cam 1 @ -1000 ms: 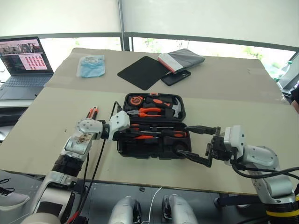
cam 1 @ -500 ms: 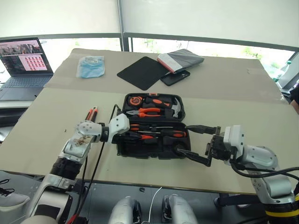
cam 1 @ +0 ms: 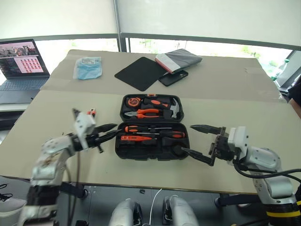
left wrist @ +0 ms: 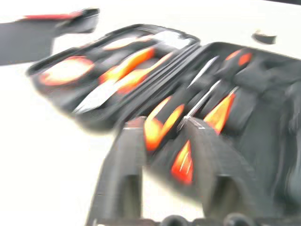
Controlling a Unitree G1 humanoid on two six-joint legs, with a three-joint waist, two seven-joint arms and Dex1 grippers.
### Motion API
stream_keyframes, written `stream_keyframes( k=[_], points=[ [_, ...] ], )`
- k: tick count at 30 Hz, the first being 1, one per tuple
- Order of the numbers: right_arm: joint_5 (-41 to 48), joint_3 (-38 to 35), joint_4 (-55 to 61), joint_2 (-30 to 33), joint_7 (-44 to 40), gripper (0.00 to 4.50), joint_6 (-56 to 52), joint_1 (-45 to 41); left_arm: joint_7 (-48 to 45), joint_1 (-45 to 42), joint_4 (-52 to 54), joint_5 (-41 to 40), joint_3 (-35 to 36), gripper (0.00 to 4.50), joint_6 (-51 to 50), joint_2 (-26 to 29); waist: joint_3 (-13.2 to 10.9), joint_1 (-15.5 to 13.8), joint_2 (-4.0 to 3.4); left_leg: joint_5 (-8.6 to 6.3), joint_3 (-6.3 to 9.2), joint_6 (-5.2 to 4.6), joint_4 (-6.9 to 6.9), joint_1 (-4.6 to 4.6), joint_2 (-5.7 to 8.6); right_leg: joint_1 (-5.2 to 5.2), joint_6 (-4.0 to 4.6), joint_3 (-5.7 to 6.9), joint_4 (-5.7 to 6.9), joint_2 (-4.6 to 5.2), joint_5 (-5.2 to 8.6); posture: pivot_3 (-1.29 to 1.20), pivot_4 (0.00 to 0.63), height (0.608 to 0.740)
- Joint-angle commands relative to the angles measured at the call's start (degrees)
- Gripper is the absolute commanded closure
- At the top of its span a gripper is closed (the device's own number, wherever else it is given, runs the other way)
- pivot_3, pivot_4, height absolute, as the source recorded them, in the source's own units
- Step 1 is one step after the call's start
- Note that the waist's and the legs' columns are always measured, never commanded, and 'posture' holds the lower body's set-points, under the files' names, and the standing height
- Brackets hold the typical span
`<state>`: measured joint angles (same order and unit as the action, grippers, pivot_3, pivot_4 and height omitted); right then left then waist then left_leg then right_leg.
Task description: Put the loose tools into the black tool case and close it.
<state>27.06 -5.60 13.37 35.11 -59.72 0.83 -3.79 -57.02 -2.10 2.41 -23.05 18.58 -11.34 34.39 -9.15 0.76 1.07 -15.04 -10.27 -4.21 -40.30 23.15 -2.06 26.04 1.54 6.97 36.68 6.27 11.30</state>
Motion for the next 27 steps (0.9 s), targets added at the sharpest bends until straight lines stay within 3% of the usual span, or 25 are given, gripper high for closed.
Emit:
stream_keyframes(
  k=[1,5,9,13,19,24,27],
  points=[
    [1.7,-0.7,-1.1,-0.8,-4.6,0.0,5.6,0.0,5.1,7.9,2.6,-2.7,10.6,1.35,2.3,-0.9,0.0,-0.1,0.01,-0.01,0.0,0.0,0.01,0.01,0.0,0.01,0.0,0.01,-0.02,0.02,0.0,0.0,0.15,0.74],
    [4.4,-0.5,-1.0,-1.3,-6.5,0.0,4.3,1.0,10.0,17.8,1.2,-2.8,19.6,0.02,5.6,-3.6,0.0,-0.6,0.02,-0.32,0.03,0.35,0.01,0.01,0.01,0.0,0.0,0.08,-0.1,0.15,0.02,0.0,0.15,0.74],
    [8.1,-1.6,0.3,-3.2,-5.8,0.0,3.3,1.1,15.2,22.2,0.7,-4.3,25.1,0.02,5.6,-6.2,0.0,-1.2,0.02,-0.48,0.1,0.24,0.03,-0.01,0.0,0.06,0.01,0.18,-0.39,0.19,0.01,0.0,0.15,0.74],
    [7.3,-1.4,0.6,-4.2,-5.7,0.0,4.8,1.4,18.9,20.9,4.9,-6.5,23.6,0.02,0.5,-6.0,0.0,-1.8,0.05,-0.66,0.16,0.05,0.05,0.03,0.01,0.03,0.09,0.23,-0.52,0.2,0.06,0.0,0.15,0.74],
    [8.4,-0.3,2.3,-5.3,-4.1,0.0,2.4,-0.8,30.8,7.1,10.9,-10.7,17.1,0.02,-17.8,-2.5,0.0,-2.2,0.07,-0.48,0.2,0.36,0.05,0.06,0.03,-0.07,-0.08,0.25,-0.53,0.16,-0.07,0.0,0.15,0.74],
    [9.4,0.7,3.0,-5.9,-2.7,0.0,-0.3,-2.8,38.4,-5.3,9.1,-7.2,7.4,0.02,-31.6,0.6,0.0,-1.3,0.09,-0.4,0.17,0.43,0.09,-0.03,0.07,-0.39,0.01,0.21,-0.49,0.03,-0.19,0.0,0.15,0.74],
    [9.0,0.9,2.9,-6.2,-2.6,0.0,-0.5,-3.1,41.9,-11.6,6.3,-6.0,4.4,0.02,-35.7,-0.4,0.0,-1.0,0.09,-0.36,0.12,0.46,0.24,-0.19,0.08,-0.53,-0.01,0.2,-0.52,-0.19,-0.18,0.0,0.15,0.74]
  ],
)
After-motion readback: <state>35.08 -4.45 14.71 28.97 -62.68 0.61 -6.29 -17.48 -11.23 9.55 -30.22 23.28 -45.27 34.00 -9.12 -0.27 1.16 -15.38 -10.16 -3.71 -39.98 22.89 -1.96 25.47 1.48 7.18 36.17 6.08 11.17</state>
